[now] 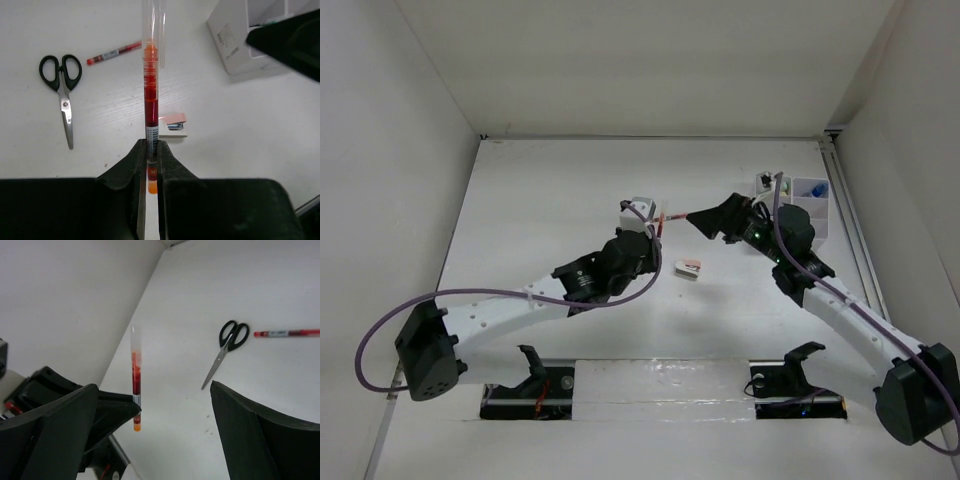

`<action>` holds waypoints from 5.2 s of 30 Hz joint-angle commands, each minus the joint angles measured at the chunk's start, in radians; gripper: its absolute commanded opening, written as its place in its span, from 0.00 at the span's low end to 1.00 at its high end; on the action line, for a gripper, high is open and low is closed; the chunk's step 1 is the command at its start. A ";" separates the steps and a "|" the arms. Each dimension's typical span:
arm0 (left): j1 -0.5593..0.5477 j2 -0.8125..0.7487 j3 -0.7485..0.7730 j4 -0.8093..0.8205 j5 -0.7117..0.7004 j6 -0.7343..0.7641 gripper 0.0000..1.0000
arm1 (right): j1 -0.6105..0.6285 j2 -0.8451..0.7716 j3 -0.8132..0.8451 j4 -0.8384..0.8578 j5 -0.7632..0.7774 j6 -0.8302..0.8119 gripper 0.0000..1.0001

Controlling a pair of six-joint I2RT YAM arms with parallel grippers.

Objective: Sort the stationery into containers
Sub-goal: Pick up the pen from the center of the board, then place the pen in the storage box, then pick up the pen from the center of the board.

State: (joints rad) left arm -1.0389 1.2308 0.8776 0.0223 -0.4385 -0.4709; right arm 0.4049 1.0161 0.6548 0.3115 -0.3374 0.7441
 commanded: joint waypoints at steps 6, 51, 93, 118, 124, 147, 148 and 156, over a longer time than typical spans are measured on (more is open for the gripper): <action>0.000 -0.057 -0.005 0.079 0.067 0.094 0.00 | 0.152 0.071 0.017 0.186 -0.025 0.069 0.98; 0.053 -0.053 -0.005 -0.200 -0.103 -0.060 1.00 | -0.520 0.429 -0.003 0.770 0.035 -0.049 0.00; 0.053 -0.005 0.014 -0.168 -0.043 -0.031 1.00 | -0.457 0.430 -0.017 0.541 0.399 -0.198 0.50; 0.252 0.370 0.430 -0.332 0.162 -0.219 1.00 | -0.135 -0.137 0.062 0.023 0.474 -0.236 1.00; 0.283 0.584 0.662 -0.464 0.150 -0.411 1.00 | -0.028 -0.326 0.029 -0.135 0.517 -0.186 1.00; 0.345 0.819 0.835 -0.421 0.414 0.662 1.00 | 0.011 -0.600 0.077 -0.359 0.256 -0.180 1.00; 0.358 0.819 0.805 -0.389 0.431 0.695 0.98 | 0.011 -0.613 0.077 -0.359 0.226 -0.180 1.00; 0.369 0.891 0.787 -0.303 0.468 0.815 0.98 | 0.011 -0.689 0.104 -0.450 0.158 -0.190 1.00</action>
State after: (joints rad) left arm -0.6636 2.1040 1.6554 -0.3340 -0.0116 0.2626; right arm 0.4072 0.3466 0.7029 -0.1097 -0.1303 0.5537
